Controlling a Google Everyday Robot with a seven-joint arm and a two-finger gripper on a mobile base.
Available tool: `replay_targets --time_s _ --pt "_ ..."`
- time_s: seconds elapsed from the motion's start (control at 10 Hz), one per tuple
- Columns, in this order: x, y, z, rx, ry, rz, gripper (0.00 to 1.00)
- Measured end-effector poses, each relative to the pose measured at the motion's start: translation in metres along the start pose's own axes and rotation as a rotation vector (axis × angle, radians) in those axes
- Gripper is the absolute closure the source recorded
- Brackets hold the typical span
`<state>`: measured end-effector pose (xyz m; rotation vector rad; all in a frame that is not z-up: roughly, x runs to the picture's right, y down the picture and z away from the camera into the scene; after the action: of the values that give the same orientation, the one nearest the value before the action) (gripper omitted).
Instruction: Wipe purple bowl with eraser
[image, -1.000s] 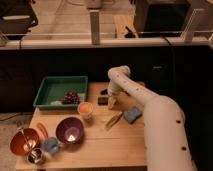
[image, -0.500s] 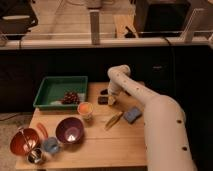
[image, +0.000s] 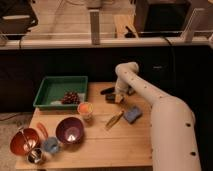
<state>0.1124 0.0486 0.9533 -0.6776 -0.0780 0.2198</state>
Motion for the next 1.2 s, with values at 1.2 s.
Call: replay_targets --time_s 1.2 --pt "-0.049 0.061 -0.125 0.146 -0.080 -0.254 1.00"
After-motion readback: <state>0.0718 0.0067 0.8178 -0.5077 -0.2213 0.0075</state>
